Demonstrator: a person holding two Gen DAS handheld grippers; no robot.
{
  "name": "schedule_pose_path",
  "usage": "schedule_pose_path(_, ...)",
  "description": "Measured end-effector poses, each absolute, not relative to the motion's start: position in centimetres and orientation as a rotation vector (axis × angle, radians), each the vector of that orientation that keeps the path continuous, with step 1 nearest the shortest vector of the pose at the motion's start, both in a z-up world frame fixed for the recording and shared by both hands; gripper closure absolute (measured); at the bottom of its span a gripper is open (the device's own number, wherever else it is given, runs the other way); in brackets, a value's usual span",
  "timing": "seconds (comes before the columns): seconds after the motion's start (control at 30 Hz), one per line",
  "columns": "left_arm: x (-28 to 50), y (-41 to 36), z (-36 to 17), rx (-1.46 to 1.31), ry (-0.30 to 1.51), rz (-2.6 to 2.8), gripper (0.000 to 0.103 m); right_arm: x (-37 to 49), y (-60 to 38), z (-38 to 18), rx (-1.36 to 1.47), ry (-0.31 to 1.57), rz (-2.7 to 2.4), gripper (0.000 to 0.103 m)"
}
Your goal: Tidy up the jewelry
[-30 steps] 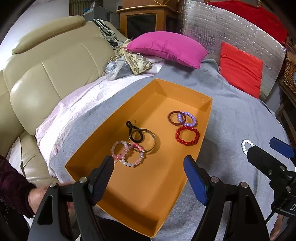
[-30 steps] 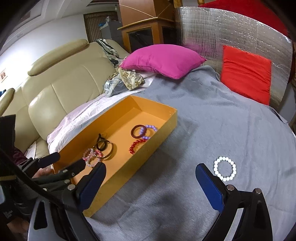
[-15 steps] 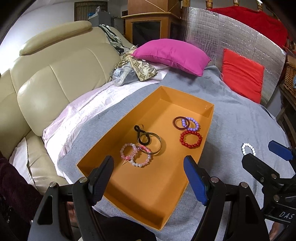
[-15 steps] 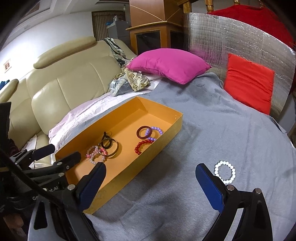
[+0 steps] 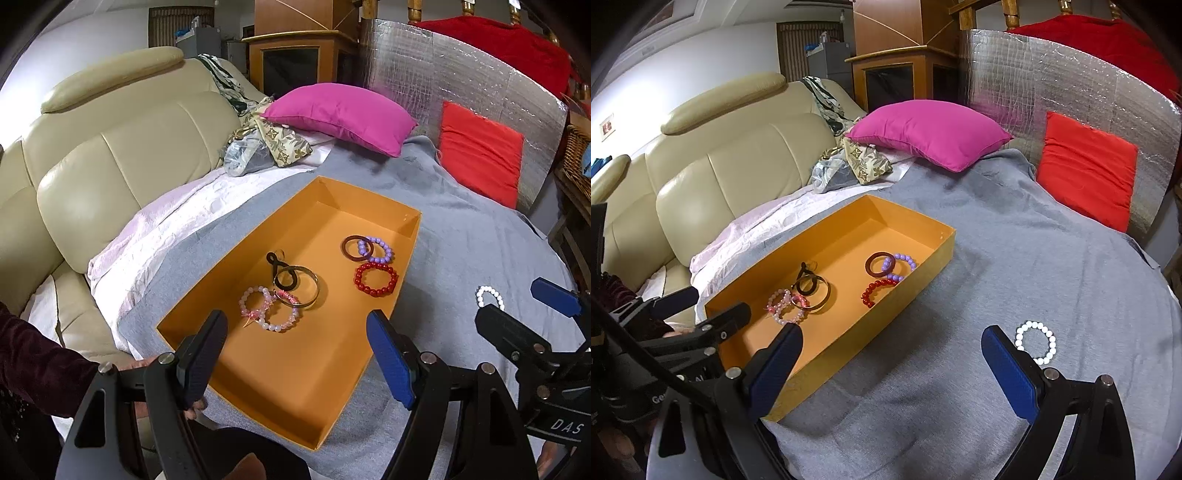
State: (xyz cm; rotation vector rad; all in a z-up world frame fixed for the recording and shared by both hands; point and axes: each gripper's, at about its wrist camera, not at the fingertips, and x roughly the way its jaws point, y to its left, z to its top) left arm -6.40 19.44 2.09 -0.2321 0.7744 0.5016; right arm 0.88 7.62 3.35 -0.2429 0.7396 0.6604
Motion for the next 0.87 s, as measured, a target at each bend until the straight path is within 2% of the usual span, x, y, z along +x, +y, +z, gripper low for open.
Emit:
schedule_pose_path(0.13, -6.6, 19.7, 2.3, -0.225, 0.762, 0.519, 0.024, 0.9, 7.9, 3.3, -0.256, 0.738, 0.669, 0.004)
schedule_pose_path(0.2, -6.7, 19.9, 2.4, -0.225, 0.757, 0.532, 0.016, 0.9, 8.0, 3.3, -0.255, 0.737, 0.671, 0.004)
schedule_pose_path(0.23, -6.8, 20.0, 2.6, -0.225, 0.749, 0.54, 0.015, 0.9, 8.0, 3.3, -0.252, 0.737, 0.673, 0.004)
schedule_pose_path(0.57, -7.2, 20.3, 2.8, -0.237, 0.74, 0.554, 0.014, 0.7, 8.0, 3.0, -0.256, 0.742, 0.655, 0.004)
schedule_pose_path(0.7, -7.4, 20.2, 2.9, -0.232, 0.725, 0.554, 0.007, 0.7, 8.1, 2.9, -0.259, 0.744, 0.653, 0.004)
schedule_pose_path(0.87, -7.3, 20.3, 3.0, -0.236, 0.725, 0.544, 0.007, 0.7, 8.3, 2.8, -0.26, 0.747, 0.657, 0.004)
